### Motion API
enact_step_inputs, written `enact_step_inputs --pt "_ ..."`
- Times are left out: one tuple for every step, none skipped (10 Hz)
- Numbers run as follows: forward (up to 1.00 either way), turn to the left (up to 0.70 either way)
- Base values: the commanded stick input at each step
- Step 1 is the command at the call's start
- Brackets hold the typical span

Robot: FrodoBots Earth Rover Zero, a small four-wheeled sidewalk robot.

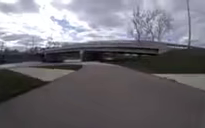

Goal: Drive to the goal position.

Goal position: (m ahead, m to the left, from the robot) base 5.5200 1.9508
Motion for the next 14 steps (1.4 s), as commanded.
enact_step_inputs --pt "1.00 0.40" --pt "1.00 0.40" --pt "1.00 0.40" --pt "1.00 0.40" --pt "1.00 0.40" --pt "1.00 0.35" --pt "1.00 0.15" --pt "1.00 0.00" --pt "1.00 0.00" --pt "1.00 0.00" --pt "1.00 0.00" --pt "1.00 0.00" --pt "1.00 0.00" --pt "1.00 0.00"
